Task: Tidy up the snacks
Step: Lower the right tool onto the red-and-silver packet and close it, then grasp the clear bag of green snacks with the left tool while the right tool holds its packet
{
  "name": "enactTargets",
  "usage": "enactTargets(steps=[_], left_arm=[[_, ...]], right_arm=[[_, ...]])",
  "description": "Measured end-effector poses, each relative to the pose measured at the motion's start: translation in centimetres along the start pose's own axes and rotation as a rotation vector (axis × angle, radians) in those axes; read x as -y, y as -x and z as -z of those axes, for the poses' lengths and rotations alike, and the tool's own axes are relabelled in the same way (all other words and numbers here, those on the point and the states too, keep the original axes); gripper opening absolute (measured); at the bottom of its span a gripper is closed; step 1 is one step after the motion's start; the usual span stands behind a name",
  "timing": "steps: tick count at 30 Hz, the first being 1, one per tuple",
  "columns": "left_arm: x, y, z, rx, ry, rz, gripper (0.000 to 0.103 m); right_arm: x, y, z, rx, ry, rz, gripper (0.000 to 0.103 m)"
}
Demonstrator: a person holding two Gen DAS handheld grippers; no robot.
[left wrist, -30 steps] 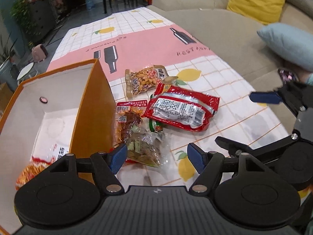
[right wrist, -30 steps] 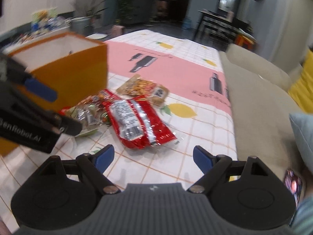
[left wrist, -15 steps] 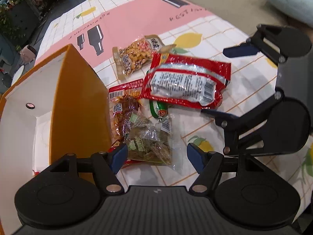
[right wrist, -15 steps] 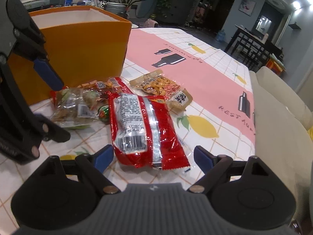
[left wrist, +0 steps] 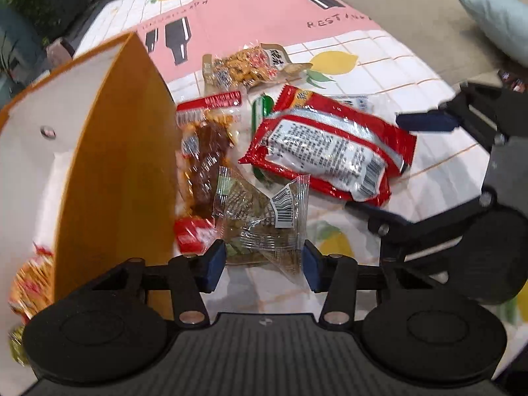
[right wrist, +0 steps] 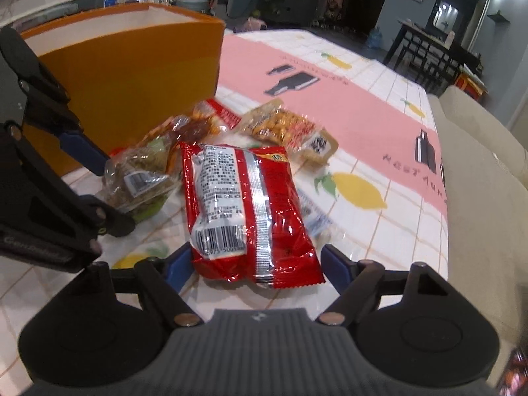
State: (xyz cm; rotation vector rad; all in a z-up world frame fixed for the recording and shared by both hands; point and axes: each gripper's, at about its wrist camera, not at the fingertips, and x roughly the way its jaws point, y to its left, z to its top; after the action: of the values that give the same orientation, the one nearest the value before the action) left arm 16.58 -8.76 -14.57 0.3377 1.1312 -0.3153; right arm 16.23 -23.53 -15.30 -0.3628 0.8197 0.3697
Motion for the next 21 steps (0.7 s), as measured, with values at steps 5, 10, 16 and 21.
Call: enactTargets(steps=[5, 10, 16, 21], left_arm=[[0.4, 1.1, 1.7, -0.011, 0.028, 0.072, 0.054], [1.2, 1.7, 3.2, -0.020, -0.001, 0.096, 0.055], [0.4, 2.2, 4.8, -0.025, 0.032, 0.164, 0.061], [-0.1, 2.3, 5.4, -0.004, 0.061, 0.151, 0.077]], right_arm=[[-0.4, 1.8, 0.8, -0.108, -0.066, 0.003, 0.079], [-0.3, 2.8, 2.3, -0.221, -0.167, -0.028, 0.079], [-0.9, 4.9, 4.5, -0.304, -0.261, -0.060, 0.082], [-1.4, 5.9, 4.8, -0.286, -0.262, -0.051, 0.089]])
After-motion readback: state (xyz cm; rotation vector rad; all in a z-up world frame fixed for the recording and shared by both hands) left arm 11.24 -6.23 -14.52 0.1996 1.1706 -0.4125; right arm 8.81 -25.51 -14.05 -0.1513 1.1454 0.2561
